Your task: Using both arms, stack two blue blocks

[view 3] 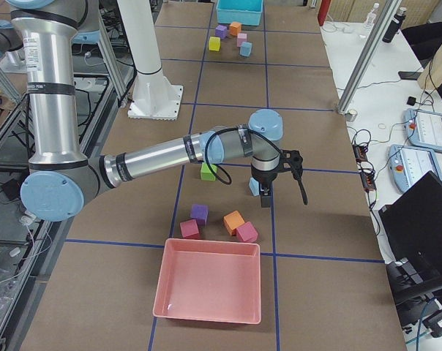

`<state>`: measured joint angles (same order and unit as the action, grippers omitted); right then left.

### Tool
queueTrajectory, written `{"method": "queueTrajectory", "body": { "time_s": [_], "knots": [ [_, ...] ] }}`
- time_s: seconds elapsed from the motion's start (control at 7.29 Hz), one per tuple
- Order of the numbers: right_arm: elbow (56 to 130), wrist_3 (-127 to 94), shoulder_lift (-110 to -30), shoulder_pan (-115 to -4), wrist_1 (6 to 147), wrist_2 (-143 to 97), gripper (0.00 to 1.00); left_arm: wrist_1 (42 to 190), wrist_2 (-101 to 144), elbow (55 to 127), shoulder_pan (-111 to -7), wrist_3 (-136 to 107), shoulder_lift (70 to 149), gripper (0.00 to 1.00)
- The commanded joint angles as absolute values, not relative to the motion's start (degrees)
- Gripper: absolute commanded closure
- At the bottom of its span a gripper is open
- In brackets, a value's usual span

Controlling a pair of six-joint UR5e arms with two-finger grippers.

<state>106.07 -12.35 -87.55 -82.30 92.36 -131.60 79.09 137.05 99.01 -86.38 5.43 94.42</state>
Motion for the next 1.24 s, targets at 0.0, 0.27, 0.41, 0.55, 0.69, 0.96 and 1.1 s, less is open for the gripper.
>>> {"method": "queueTrajectory", "body": {
  "time_s": [0.0,0.27,0.41,0.55,0.69,0.96,1.1],
  "knots": [
    [105.82,-12.39,-84.22,-74.49,91.49,-129.66,0.00,87.15,137.02,99.23,-78.18,-7.85,96.49,0.01],
    [104.42,-13.45,-82.62,-71.37,91.41,-129.81,0.00,89.64,137.02,101.06,-72.27,-16.67,99.13,0.01],
    [104.24,-13.45,-82.88,-70.50,91.41,-129.73,0.00,90.69,136.93,102.55,-69.98,-19.48,99.58,0.01],
    [103.80,-13.36,-82.88,-67.97,91.32,-129.29,0.00,94.44,136.59,102.74,-67.61,-24.12,99.58,0.01],
    [103.62,-13.36,-82.53,-66.11,91.14,-129.11,0.01,99.62,135.71,102.05,-64.98,-29.30,99.15,0.01],
    [99.26,-13.62,-82.10,-62.33,83.63,-127.80,0.01,102.39,130.27,101.17,-61.10,-31.03,98.96,0.01],
    [95.31,-16.58,-81.39,-61.53,78.36,-127.71,0.01,102.57,130.17,100.38,-60.82,-30.59,98.96,0.01]
  ]
}}
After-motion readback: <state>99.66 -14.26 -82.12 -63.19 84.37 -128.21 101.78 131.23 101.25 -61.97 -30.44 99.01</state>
